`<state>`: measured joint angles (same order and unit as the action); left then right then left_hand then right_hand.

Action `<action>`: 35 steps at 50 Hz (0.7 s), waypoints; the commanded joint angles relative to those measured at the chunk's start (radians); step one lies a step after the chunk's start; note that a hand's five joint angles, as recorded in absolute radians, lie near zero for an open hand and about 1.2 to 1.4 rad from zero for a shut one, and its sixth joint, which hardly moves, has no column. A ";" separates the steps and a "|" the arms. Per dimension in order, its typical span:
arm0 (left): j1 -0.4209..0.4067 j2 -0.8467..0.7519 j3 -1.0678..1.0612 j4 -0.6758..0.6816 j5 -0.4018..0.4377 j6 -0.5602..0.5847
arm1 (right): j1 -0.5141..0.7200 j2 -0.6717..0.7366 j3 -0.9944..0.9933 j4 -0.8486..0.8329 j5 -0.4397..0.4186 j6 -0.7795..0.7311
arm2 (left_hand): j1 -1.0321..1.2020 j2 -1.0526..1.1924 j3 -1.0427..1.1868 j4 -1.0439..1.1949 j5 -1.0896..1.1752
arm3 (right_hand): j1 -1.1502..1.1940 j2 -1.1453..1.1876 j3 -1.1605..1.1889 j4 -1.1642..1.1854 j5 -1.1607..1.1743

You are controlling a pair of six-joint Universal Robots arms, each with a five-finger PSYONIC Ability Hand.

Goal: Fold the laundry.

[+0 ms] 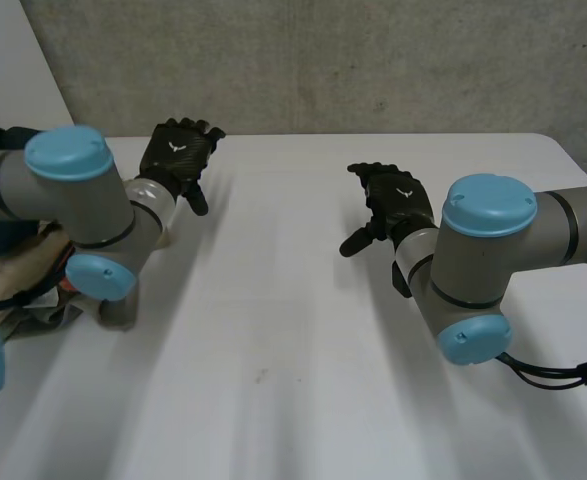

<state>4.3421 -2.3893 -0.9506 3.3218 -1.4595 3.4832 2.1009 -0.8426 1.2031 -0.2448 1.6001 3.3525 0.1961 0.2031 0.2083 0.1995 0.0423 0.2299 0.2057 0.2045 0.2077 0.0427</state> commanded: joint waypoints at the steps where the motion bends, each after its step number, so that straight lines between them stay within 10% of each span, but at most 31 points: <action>1: -0.013 0.177 -0.066 -0.135 -0.044 0.022 | -0.051 -0.026 -0.004 0.016 -0.041 0.019 | -0.022 -0.029 -0.034 -0.025 -0.042 | -0.055 -0.031 -0.030 -0.033 -0.043; 24: 0.206 0.548 -0.243 -0.306 -0.234 0.321 | -0.087 -0.084 -0.074 0.237 -0.118 -0.334 | -0.022 -0.029 -0.034 -0.025 -0.042 | -0.055 -0.031 -0.030 -0.033 -0.043; 35: 0.349 0.599 -0.353 -0.237 -0.127 0.310 | -0.079 -0.102 -0.053 0.230 -0.192 -0.331 | -0.022 -0.029 -0.034 -0.025 -0.042 | -0.055 -0.031 -0.030 -0.033 -0.043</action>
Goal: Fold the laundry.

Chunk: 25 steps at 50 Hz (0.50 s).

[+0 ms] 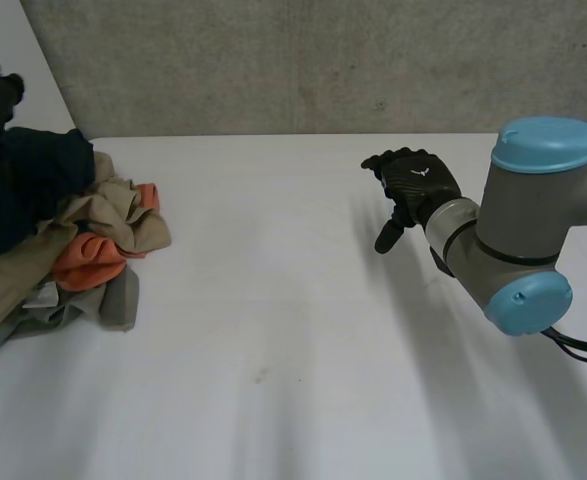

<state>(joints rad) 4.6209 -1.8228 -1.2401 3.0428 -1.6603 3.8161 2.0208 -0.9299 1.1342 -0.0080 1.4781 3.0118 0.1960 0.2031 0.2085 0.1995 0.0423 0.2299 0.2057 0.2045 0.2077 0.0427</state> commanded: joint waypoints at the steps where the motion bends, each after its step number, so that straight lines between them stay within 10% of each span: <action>1: 0.078 0.034 -0.068 0.044 0.083 -0.029 | 0.000 -0.017 0.021 -0.007 -0.093 0.013 | -0.021 -0.029 -0.034 -0.025 -0.042 | -0.055 -0.031 -0.030 -0.033 -0.043; 7: 0.148 0.019 -0.095 0.054 0.168 -0.088 | -0.019 -0.044 0.067 -0.047 -0.277 0.067 | -0.021 -0.029 -0.034 -0.025 -0.042 | -0.055 -0.031 -0.030 -0.033 -0.043; 25: 0.240 -0.289 0.025 0.286 0.251 -0.141 | 0.050 -0.040 0.144 -0.158 -0.260 -0.082 | -0.021 -0.029 -0.034 -0.025 -0.042 | -0.055 -0.031 -0.030 -0.033 -0.043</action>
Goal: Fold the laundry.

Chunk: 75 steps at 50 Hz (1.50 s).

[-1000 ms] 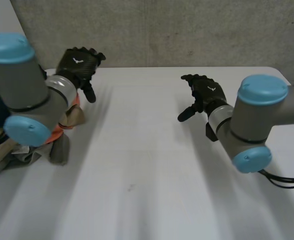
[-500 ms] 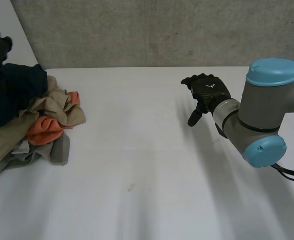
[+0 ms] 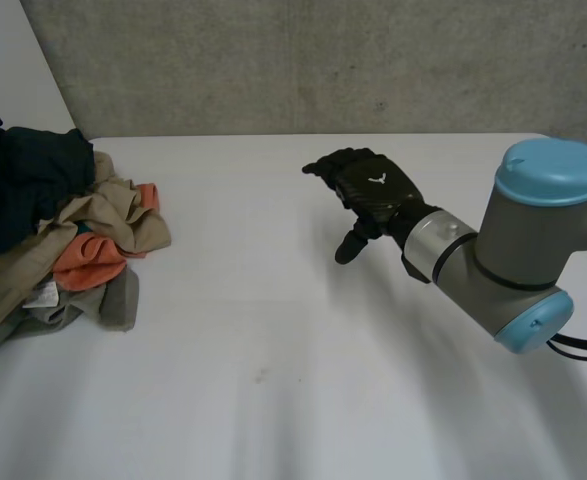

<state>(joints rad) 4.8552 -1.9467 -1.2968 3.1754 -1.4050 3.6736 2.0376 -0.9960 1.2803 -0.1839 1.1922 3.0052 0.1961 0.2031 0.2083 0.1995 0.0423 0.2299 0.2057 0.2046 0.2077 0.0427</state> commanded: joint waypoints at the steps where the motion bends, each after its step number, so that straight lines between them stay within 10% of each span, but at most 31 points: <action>1: 0.011 -0.214 0.121 0.184 -0.002 0.005 | 0.038 0.030 -0.003 0.029 0.032 -0.090 | 0.053 0.046 0.041 0.050 0.033 | -0.055 -0.031 -0.030 -0.033 -0.043; 5: 0.023 -0.274 0.210 0.149 -0.018 0.013 | 0.047 0.027 0.001 0.052 0.043 -0.133 | 1.197 1.190 1.185 1.194 1.177 | -0.055 -0.031 -0.030 -0.033 -0.043; 16: -0.058 0.012 0.264 0.110 0.021 -0.263 | 0.033 0.005 -0.009 0.066 0.052 -0.166 | 1.200 1.193 1.188 1.197 1.179 | -0.055 -0.031 -0.030 -0.033 -0.043; 30: -0.388 0.230 0.260 0.095 0.069 -0.627 | -0.094 -0.092 -0.098 0.126 0.181 -0.091 | 1.200 1.193 1.188 1.197 1.179 | -0.055 -0.031 -0.030 -0.033 -0.043; 45: -0.700 -0.129 0.054 0.034 -0.012 -0.368 | -0.214 -0.116 -0.164 0.199 0.201 -0.069 | 1.200 1.193 1.188 1.197 1.179 | -0.055 -0.031 -0.030 -0.033 -0.043; 53: -0.756 -0.233 0.002 -0.035 0.017 -0.382 | -0.191 -0.059 -0.182 0.251 0.199 -0.150 | 0.027 0.020 0.015 0.024 0.006 | -0.055 -0.031 -0.030 -0.033 -0.043; 64: -0.626 0.020 -0.067 -0.104 -0.113 -0.431 | -0.125 -0.036 -0.167 0.406 0.195 -0.371 | -0.022 -0.029 -0.034 -0.025 -0.042 | -0.055 -0.031 -0.030 -0.033 -0.043; 75: -0.572 0.114 -0.304 -0.118 -0.054 -0.510 | -0.152 -0.003 -0.157 0.548 0.120 -0.667 | 0.005 -0.002 -0.007 0.002 -0.015 | -0.029 -0.005 -0.004 -0.007 -0.017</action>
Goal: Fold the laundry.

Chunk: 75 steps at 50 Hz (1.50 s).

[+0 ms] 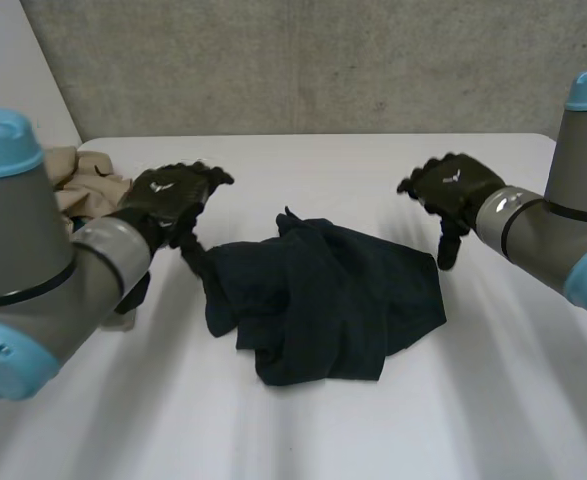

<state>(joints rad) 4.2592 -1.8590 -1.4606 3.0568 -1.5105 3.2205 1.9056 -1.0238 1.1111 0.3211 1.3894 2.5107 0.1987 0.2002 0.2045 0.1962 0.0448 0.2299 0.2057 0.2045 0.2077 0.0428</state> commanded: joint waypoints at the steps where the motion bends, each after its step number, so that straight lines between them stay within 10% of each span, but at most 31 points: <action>1: 0.024 0.020 -0.145 0.000 0.056 -0.065 | -0.022 0.031 0.012 0.036 -0.098 -0.188 | 0.009 0.007 0.003 0.011 -0.012 | 0.000 0.024 0.026 0.022 0.013; 9: 0.037 -0.121 -0.104 0.037 0.062 -0.140 | -0.023 0.105 0.021 -0.065 -0.294 -0.257 | 0.006 0.004 0.000 0.008 -0.015 | 0.068 0.092 0.093 0.090 0.081; 18: 0.010 -0.287 0.029 0.086 0.052 -0.183 | -0.003 0.235 -0.002 -0.171 -0.294 -0.363 | 0.006 0.004 0.000 0.008 -0.015 | 0.080 0.104 0.105 0.102 0.092; 22: -0.021 -0.373 0.117 0.088 0.059 -0.171 | 0.004 0.268 -0.042 -0.214 -0.263 -0.346 | 0.041 0.039 0.035 0.043 0.020 | 0.571 0.595 0.597 0.593 0.584; 24: -0.033 -0.423 0.196 0.088 0.061 -0.140 | 0.009 0.268 -0.069 -0.253 -0.254 -0.310 | 0.439 0.437 0.433 0.441 0.418 | 1.165 1.189 1.190 1.187 1.177; 28: -0.019 -0.468 0.371 0.080 0.036 -0.061 | 0.010 0.252 -0.114 -0.361 -0.248 -0.230 | 1.197 1.195 1.191 1.199 1.176 | 1.166 1.191 1.192 1.189 1.179; 41: 0.018 -0.240 0.596 0.273 -0.060 -0.126 | 0.006 0.050 -0.219 -0.674 -0.052 0.161 | 1.198 1.196 1.192 1.200 1.177 | 1.166 1.191 1.192 1.189 1.179; 55: -0.031 -0.200 0.079 0.194 0.098 -0.090 | -0.019 -0.102 0.329 -0.120 -0.125 -0.159 | 1.198 1.196 1.192 1.200 1.177 | 1.166 1.191 1.192 1.189 1.179; 63: -0.052 -0.161 -0.084 0.180 0.161 -0.027 | -0.039 -0.177 0.493 0.047 -0.122 -0.222 | 0.611 0.609 0.605 0.613 0.590 | 1.166 1.191 1.192 1.189 1.179; 71: 0.005 -0.004 -0.155 0.183 0.110 -0.005 | -0.049 -0.327 0.492 0.128 -0.153 -0.147 | 0.180 0.178 0.174 0.182 0.159 | 0.143 0.167 0.168 0.165 0.156; 75: 0.022 0.044 -0.187 0.183 0.096 -0.010 | -0.085 -0.377 0.455 0.145 -0.158 -0.153 | 0.132 0.131 0.126 0.135 0.112 | 0.054 0.078 0.079 0.076 0.066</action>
<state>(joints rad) 4.2539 -1.8908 -1.6097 3.2385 -1.3885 3.2171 1.8565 -1.3261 1.6117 0.4324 1.2422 2.3474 0.3537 0.3529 0.3521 0.3446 0.1652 0.3776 0.3596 0.3606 0.3559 0.1711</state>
